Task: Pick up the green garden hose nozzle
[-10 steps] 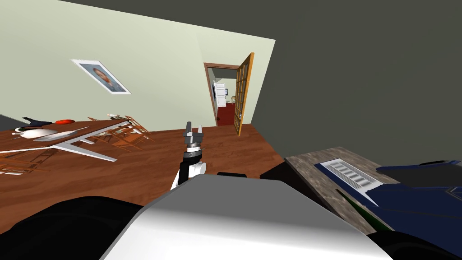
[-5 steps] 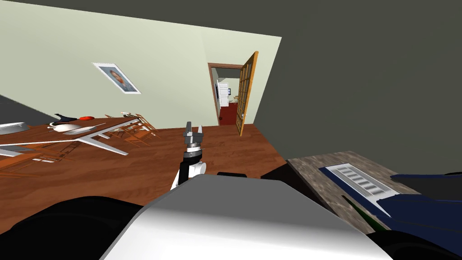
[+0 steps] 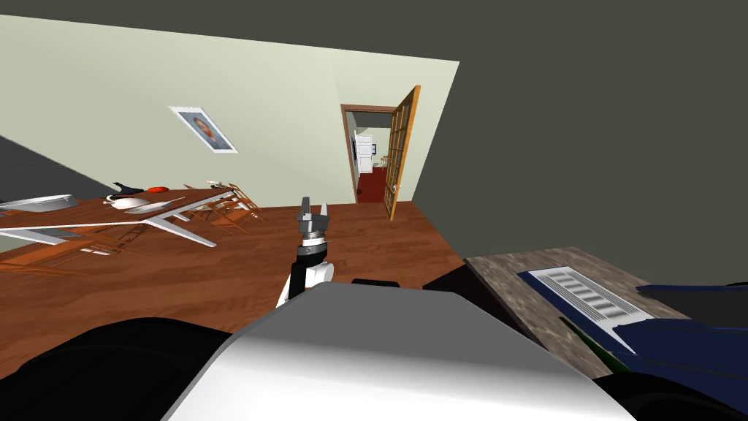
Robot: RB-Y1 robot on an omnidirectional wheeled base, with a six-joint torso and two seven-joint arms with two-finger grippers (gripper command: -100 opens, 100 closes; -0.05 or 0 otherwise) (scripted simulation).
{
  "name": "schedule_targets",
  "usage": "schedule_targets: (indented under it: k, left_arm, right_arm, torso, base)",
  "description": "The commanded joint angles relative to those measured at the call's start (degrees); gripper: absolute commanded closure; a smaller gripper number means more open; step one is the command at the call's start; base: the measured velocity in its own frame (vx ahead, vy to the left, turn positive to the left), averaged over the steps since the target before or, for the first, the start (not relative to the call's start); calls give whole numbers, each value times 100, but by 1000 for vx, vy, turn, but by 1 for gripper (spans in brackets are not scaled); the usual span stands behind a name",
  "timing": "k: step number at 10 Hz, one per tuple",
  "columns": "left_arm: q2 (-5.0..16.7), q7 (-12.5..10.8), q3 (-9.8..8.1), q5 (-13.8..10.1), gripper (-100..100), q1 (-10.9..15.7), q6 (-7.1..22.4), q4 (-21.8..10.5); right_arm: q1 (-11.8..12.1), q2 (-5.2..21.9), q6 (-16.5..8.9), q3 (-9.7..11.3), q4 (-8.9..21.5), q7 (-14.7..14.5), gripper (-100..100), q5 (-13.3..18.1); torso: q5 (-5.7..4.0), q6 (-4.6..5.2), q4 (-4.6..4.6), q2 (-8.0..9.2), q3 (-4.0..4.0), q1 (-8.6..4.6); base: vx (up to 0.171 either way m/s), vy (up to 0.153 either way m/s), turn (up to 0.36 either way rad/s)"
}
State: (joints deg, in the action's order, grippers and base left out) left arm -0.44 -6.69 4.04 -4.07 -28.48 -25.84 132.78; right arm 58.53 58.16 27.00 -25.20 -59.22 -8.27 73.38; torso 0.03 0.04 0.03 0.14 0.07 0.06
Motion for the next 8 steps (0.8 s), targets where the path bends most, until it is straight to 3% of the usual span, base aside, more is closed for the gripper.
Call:
schedule_targets:
  k: [1,2,3,4,6,7,8]
  left_arm:
    - [0,0,0,0,0,0,0,0]
    - [0,0,0,0,0,0,0,0]
    - [0,0,0,0,0,0,0,0]
    - [0,0,0,0,0,0,0,0]
    - [0,0,0,0,0,-1,0,0]
    - [0,0,0,0,0,-1,0,0]
    - [0,0,0,0,0,0,0,0]
  right_arm:
    - [0,0,0,0,0,0,100,0]
    - [0,0,0,1,0,-1,100,1]
    - [0,0,0,2,0,-2,0,1]
    - [92,16,32,-84,-135,-24,100,13]
    - [233,61,139,-260,-349,-90,100,17]
    - [178,42,74,-172,-286,-49,100,34]
    - [192,40,80,-177,-300,-47,0,38]
  torso:
    - [0,0,0,0,0,0]
    - [1,0,0,-1,-1,2]
    - [3,0,0,-2,-1,3]
    - [4,1,-1,-2,-1,4]
    - [9,15,-4,-15,-9,17]
    - [12,11,-5,-22,-12,23]
    - [11,-1,-3,-15,-9,19]
  base:
    - [0,0,0]
    - [0,0,0]
    - [0,0,0]
    - [38,-2,-175]
    - [77,15,-262]
    - [35,12,-57]
    - [0,0,0]
